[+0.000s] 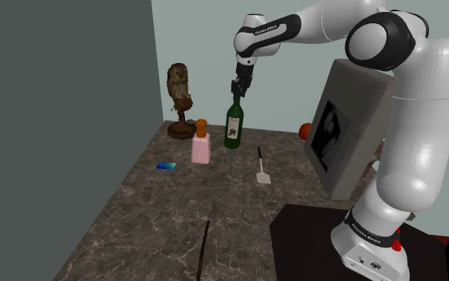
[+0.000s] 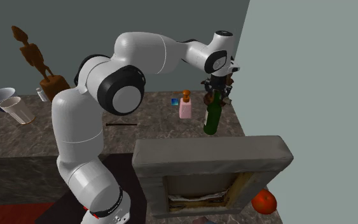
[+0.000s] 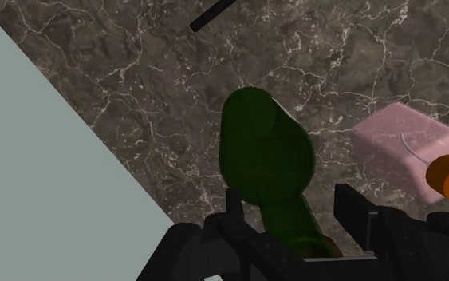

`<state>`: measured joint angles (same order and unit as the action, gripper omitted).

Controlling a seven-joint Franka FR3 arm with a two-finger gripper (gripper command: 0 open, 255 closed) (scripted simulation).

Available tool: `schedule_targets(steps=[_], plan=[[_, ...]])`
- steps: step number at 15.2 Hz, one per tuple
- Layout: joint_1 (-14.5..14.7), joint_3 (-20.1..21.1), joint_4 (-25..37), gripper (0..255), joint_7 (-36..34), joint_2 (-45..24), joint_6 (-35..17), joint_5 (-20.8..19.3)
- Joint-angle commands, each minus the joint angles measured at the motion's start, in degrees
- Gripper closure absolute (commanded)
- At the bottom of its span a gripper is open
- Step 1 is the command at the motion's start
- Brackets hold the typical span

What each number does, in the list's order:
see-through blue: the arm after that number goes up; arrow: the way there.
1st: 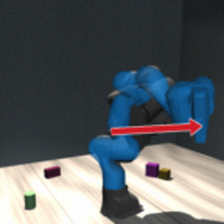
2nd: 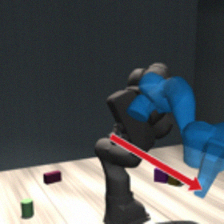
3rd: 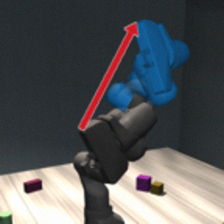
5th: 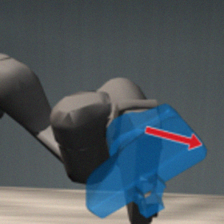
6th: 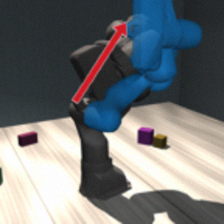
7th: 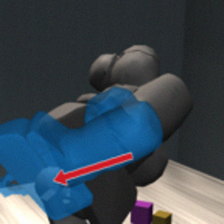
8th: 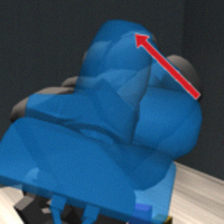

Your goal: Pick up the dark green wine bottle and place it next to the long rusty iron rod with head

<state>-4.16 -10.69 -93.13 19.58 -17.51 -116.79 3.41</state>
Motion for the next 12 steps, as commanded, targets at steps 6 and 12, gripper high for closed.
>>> schedule_targets(steps=[6,12], plan=[[0.0,0.0,0.0,255,0.0,0.0,0.0,0.0],[0.0,0.0,1.8,255,-0.1,0.4,2.1,-0.1]])
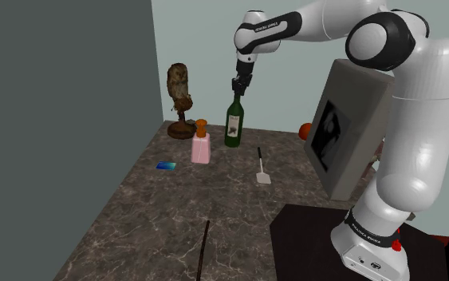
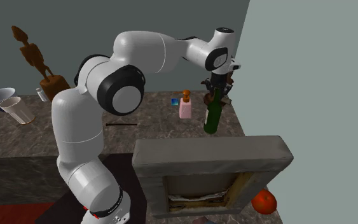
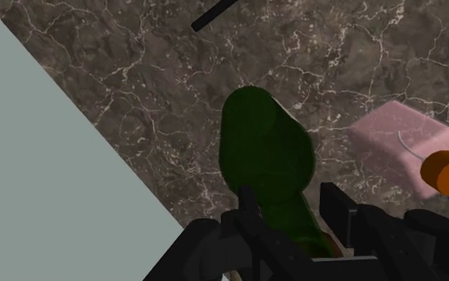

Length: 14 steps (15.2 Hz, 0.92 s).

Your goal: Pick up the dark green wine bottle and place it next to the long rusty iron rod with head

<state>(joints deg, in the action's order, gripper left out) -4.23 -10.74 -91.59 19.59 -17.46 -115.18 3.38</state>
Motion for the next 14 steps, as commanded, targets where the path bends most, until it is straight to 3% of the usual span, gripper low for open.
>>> schedule_targets(steps=[1,14], plan=[[0.1,0.0,0.9,255,-0.1,0.4,1.3,-0.1],[-0.2,-0.2,10.6,255,-0.3,0.6,11.1,-0.2]])
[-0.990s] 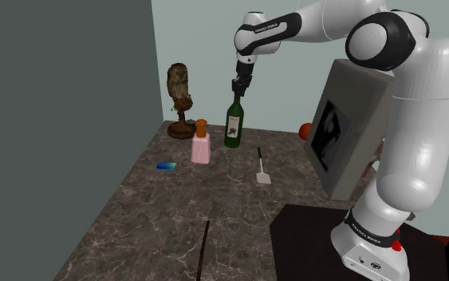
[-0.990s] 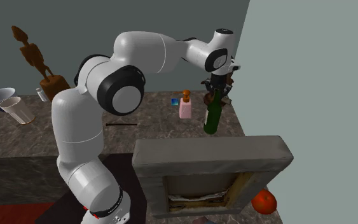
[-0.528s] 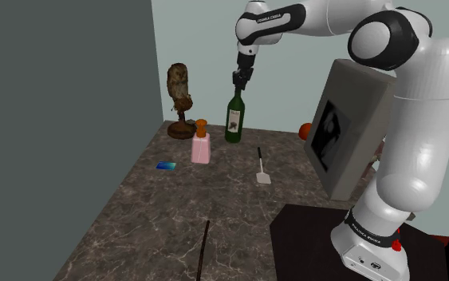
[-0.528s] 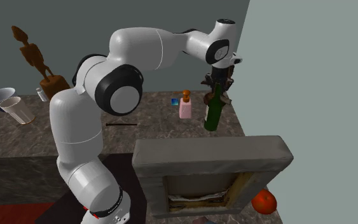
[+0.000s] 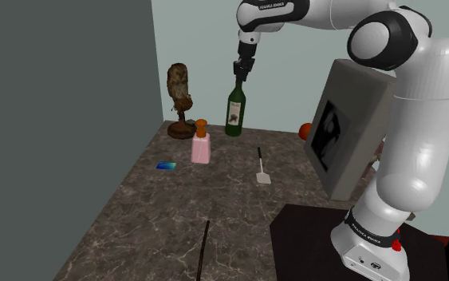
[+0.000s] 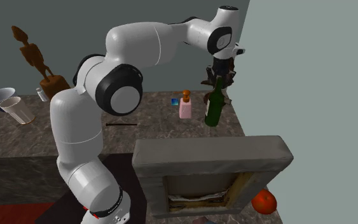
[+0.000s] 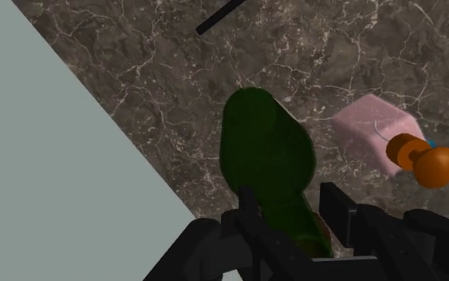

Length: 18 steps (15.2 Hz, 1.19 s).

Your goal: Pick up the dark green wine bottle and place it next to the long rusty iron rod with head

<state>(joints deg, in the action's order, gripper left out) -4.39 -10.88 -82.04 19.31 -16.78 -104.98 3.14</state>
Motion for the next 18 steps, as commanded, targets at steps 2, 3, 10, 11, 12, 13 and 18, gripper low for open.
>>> schedule_targets(steps=[2,3,10,11,12,13,18], plan=[[1.8,0.7,-1.9,255,-2.5,2.0,0.0,-0.8],[2.7,1.1,-3.2,255,-3.8,2.9,-0.3,-1.2],[8.4,4.3,-9.6,255,-13.0,7.8,-1.9,-3.6],[9.2,4.8,-10.2,255,-14.3,8.3,-2.0,-3.9],[10.0,5.3,-10.8,255,-15.7,8.7,-2.1,-4.2],[10.8,5.9,-11.2,255,-17.0,9.1,-2.1,-4.4],[14.5,8.6,-12.3,255,-23.7,10.0,-2.1,-5.5]])
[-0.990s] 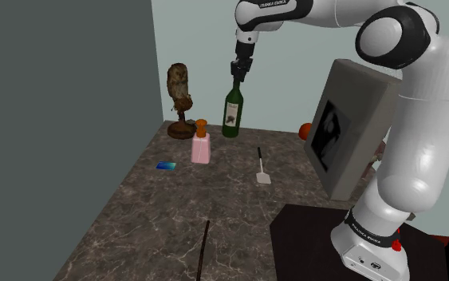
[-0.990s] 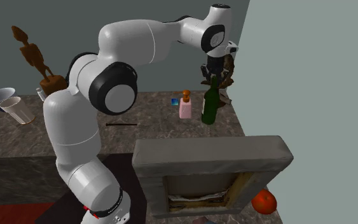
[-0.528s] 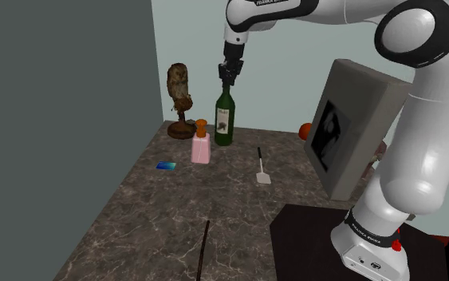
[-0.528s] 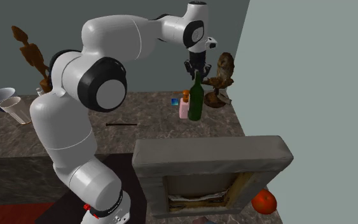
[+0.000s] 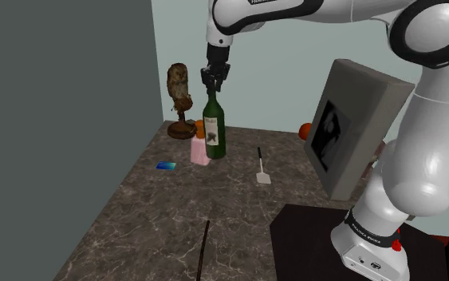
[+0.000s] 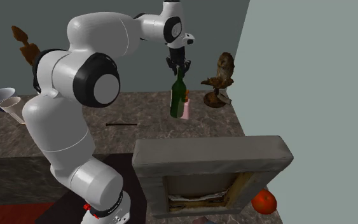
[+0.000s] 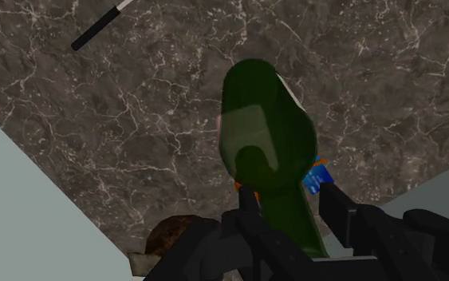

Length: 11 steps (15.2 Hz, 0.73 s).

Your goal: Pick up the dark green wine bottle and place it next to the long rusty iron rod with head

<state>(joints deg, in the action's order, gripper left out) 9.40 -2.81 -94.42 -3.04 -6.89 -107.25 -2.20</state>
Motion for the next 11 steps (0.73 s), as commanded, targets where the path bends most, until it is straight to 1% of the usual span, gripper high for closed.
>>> schedule_targets(steps=[1,6,11], plan=[[1.4,1.1,0.1,255,-2.7,0.1,0.3,-0.4],[5.1,3.8,1.1,255,-9.3,-0.6,1.0,-1.4],[8.9,6.5,4.1,255,-15.8,-2.8,2.2,-2.5]])
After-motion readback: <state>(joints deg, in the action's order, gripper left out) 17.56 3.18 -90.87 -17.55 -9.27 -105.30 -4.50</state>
